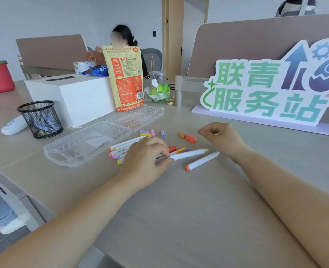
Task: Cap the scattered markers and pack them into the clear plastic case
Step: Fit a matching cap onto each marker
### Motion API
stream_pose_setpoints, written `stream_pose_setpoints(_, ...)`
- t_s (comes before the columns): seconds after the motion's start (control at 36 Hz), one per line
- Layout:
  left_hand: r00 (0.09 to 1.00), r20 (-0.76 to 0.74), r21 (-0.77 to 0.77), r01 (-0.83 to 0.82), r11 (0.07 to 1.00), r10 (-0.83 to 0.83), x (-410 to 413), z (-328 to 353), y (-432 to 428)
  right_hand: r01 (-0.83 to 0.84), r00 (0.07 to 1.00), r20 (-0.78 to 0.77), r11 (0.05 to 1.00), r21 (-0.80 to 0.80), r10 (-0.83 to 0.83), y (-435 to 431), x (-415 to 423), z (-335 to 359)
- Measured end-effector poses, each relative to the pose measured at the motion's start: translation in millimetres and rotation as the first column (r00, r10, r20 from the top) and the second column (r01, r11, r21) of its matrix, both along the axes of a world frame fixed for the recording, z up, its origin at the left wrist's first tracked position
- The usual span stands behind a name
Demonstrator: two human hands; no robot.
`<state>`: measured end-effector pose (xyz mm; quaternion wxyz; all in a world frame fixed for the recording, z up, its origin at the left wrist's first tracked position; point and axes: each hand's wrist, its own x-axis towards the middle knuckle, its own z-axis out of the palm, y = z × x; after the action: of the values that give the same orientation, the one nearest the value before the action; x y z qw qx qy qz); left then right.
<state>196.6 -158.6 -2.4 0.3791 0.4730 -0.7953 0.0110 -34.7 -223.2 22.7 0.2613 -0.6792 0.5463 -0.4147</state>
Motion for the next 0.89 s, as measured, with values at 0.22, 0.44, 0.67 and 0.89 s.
stream_pose_setpoints(0.22, 0.918, -0.287, 0.111, -0.252, 0.961, 0.274, 74.8, 6.9, 4.2, -0.092, 0.996, 0.014, 0.995, 0.041, 0.092, -15.3, 24.0, 7.7)
stream_pose_setpoints(0.44, 0.835, -0.441, 0.161, -0.287, 0.944, 0.329, 86.3, -1.5, -4.3, -0.23, 0.791, -0.563, 0.969, 0.091, 0.24, -50.3, 76.8, 12.0)
stream_pose_setpoints(0.67, 0.805, -0.522, 0.161, -0.233, 0.959, 0.283, 87.2, -0.2, -4.8, -0.281, 0.597, -0.784, 0.96, -0.005, 0.171, -71.1, 86.0, 5.7)
stream_pose_setpoints(0.89, 0.801, -0.541, 0.163, -0.2, 0.966, 0.257, 85.6, 1.6, -2.5, -0.221, 0.788, -0.602, 0.972, -0.083, 0.128, -52.7, 71.9, 6.2)
